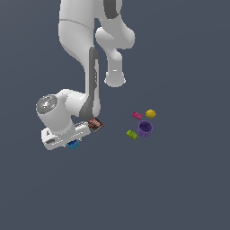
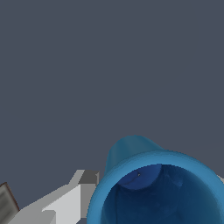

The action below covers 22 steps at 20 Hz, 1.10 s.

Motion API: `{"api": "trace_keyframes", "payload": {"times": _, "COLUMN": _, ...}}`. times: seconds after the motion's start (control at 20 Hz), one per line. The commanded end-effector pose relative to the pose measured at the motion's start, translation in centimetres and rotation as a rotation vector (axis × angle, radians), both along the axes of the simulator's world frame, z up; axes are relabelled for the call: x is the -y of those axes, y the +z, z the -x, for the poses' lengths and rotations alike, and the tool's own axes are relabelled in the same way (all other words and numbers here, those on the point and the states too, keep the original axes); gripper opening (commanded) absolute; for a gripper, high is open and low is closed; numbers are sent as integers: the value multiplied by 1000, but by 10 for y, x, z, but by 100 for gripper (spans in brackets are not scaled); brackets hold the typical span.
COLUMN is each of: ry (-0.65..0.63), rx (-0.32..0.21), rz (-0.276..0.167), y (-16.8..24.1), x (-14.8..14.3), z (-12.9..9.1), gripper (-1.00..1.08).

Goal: Pick up a designated object from a clutter of objects.

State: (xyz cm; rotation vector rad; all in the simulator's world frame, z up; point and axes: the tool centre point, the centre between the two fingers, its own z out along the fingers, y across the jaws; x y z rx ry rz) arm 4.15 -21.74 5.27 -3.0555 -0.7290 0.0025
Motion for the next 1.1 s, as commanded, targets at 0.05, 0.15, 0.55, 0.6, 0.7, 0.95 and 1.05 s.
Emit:
{"api": "trace_keyframes", "payload": {"times": 0.05, "ry": 1, "rx": 2, "rz": 0, "y": 15, "x": -21, "z": -3, "gripper": -100}}
{"api": "trace_keyframes", "payload": {"times": 0.15, "ry": 1, "rx": 2, "rz": 0, "y": 26, "x": -37, "z": -5, "gripper": -100}}
{"api": "trace_keyframes", "payload": {"times": 0.55, "ry": 2, "rx": 2, "rz": 2, "y": 84, "x": -121, "z": -14, "gripper": -100}}
{"api": "trace_keyframes", "payload": {"times": 0.6, "ry": 2, "rx": 2, "rz": 2, "y": 91, "x": -132, "z": -15, "gripper": -100}}
{"api": "trace_keyframes", "payload": {"times": 0.7, "ry": 2, "rx": 2, "rz": 2, "y": 107, "x": -154, "z": -18, "gripper": -100}}
{"api": "trace_keyframes", "payload": {"times": 0.95, "ry": 2, "rx": 2, "rz": 3, "y": 145, "x": -208, "z": -25, "gripper": -100}}
{"api": "trace_keyframes", "payload": {"times": 1.05, "ry": 2, "rx": 2, "rz": 3, "y": 160, "x": -230, "z": -28, "gripper": -100}}
